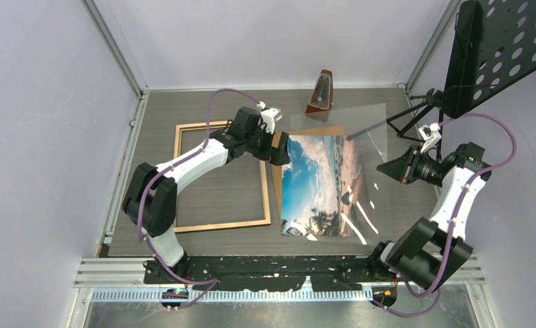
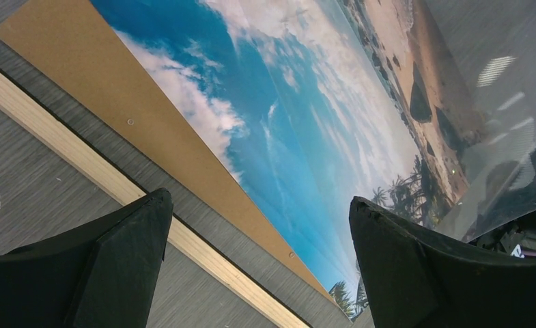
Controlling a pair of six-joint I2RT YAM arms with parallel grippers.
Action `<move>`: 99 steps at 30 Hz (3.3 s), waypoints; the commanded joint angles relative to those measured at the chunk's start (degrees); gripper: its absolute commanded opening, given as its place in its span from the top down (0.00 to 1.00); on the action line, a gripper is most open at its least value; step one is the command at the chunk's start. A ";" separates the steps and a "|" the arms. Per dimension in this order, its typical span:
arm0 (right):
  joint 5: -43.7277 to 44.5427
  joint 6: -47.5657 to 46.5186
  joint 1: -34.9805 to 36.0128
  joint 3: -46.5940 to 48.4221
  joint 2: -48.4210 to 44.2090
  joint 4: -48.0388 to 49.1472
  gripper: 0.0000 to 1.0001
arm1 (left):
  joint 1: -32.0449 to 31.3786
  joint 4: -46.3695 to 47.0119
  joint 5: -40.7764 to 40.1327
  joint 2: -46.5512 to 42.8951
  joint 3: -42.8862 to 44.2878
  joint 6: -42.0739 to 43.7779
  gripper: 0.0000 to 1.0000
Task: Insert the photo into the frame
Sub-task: Pick up the photo frame item at the center of the board.
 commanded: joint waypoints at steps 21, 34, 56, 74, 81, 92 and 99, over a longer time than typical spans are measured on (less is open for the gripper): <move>1.70 21.78 0.09 3.24 -22.22 12.97 0.94 | 4.62 1.04 6.29 -13.81 -5.32 4.83 0.01; -1.10 33.75 1.33 7.48 -26.74 19.59 0.94 | 5.10 7.55 12.85 -14.35 -5.85 3.73 0.01; 20.84 44.63 25.87 18.92 -20.46 29.86 0.94 | 7.61 10.10 13.07 -14.33 -5.84 3.58 0.01; 23.44 52.15 33.78 30.34 -13.51 33.19 0.94 | 10.72 48.73 27.56 -9.55 -16.62 -15.11 0.01; 22.08 55.69 34.34 32.54 -12.77 35.02 0.94 | 9.84 62.58 30.64 -3.92 -16.63 -22.73 0.01; 20.80 58.99 34.30 33.61 -13.04 36.50 0.94 | 6.94 75.79 33.20 1.01 -15.66 -31.56 0.01; 20.26 60.82 34.26 32.98 -14.30 37.54 0.94 | 5.93 82.04 33.02 3.48 -14.87 -36.51 0.01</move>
